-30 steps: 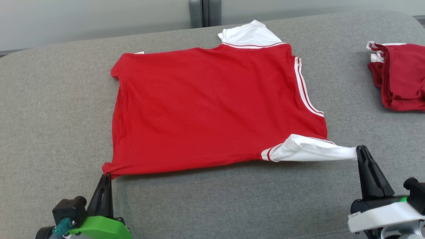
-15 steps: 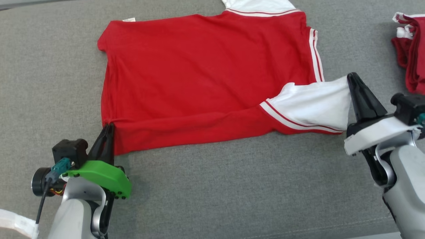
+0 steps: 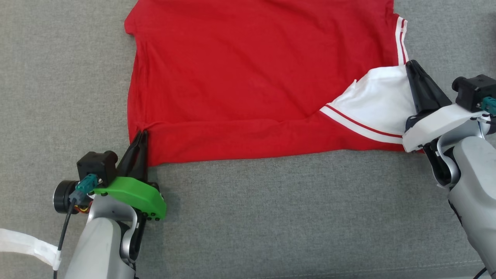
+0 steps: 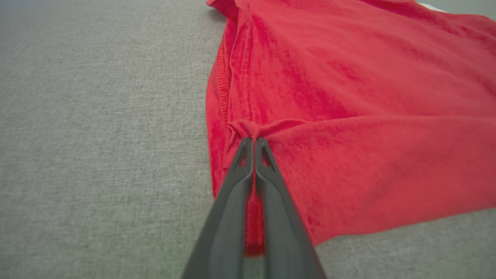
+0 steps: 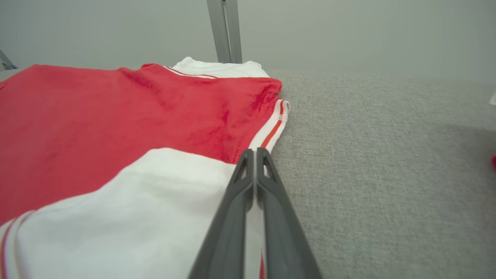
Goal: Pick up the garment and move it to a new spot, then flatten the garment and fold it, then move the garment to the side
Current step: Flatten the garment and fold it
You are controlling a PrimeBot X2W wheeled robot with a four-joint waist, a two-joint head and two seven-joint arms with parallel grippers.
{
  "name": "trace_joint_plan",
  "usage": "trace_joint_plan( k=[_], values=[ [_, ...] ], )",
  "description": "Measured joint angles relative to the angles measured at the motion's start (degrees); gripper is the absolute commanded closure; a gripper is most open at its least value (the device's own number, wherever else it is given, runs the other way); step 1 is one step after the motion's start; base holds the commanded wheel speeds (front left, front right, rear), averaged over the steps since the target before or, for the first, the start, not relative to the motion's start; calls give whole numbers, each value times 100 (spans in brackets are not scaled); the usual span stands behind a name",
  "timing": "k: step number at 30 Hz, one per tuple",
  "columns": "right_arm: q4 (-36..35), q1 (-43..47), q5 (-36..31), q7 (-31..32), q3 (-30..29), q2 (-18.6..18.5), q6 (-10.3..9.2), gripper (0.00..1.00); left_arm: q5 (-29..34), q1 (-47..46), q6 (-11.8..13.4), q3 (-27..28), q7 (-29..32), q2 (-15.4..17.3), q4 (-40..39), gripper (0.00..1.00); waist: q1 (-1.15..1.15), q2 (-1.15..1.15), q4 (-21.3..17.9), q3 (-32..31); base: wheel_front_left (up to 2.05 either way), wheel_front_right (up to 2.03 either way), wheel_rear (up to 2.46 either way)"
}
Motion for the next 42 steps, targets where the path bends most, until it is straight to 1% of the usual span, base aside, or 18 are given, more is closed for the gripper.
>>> trace_joint_plan(
  k=[1, 2, 6, 8, 10, 11, 15, 21, 26, 32, 38, 42],
  values=[
    [-40, -2, -4, -4, -31, 19, 0, 0, -1, 0, 5, 4, -68, -9, 34, 3, 0, 0, 8, -2, 0, 0, 0],
    [-109, 9, -24, -5, -107, 36, 0, 0, 0, 0, 14, 4, -159, -13, 67, 0, 0, 0, 10, -18, 0, 0, 0],
    [-636, 241, -246, -9, -520, 109, 0, 0, 20, 20, 177, 56, -676, -58, -38, 0, 0, 0, -6, -121, 0, 0, 0],
    [-996, 499, -414, -8, -781, 241, 0, 0, 83, 64, 304, 99, -938, -81, -125, 0, 0, 0, -26, -197, 0, 0, 0],
    [-1369, 770, -582, -8, -1006, 350, 0, 0, 163, 132, 426, 143, -1074, -77, -210, 0, 0, 0, -45, -281, 0, 0, 0],
    [-1699, 1122, -709, -10, -1213, 491, 0, 0, 233, 213, 558, 199, -1183, -65, -303, 0, 0, 0, -68, -389, 0, 0, 0],
    [-2219, 1819, -887, -12, -1422, 702, 0, 0, 367, 368, 698, 309, -1279, -46, -563, 0, 0, 0, -113, -609, 0, 0, 0],
    [-2780, 2606, -1054, -13, -1529, 913, 0, 0, 446, 722, 773, 387, -1303, -18, -838, 0, 0, 0, -234, -941, 0, 0, 0],
    [-2967, 3030, -1096, -5, -1555, 1014, 0, 0, 493, 1065, 793, 387, -1304, -14, -903, 0, 0, 0, -333, -1187, 0, 0, 0],
    [-3055, 3200, -1123, 70, -1583, 1076, 0, 0, 500, 1209, 809, 391, -1304, -12, -899, 0, 0, 0, -421, -1367, 0, 0, 0],
    [-3093, 3210, -1124, 101, -1591, 1073, 0, 0, 488, 1216, 766, 343, -1304, -2, -820, 0, 0, 0, -426, -1345, 0, 0, 0],
    [-2906, 3097, -1083, 187, -1518, 1012, 0, 0, 375, 1175, 686, 294, -1094, -7, -514, 0, 0, 0, -428, -1233, 0, 0, 0]
  ],
)
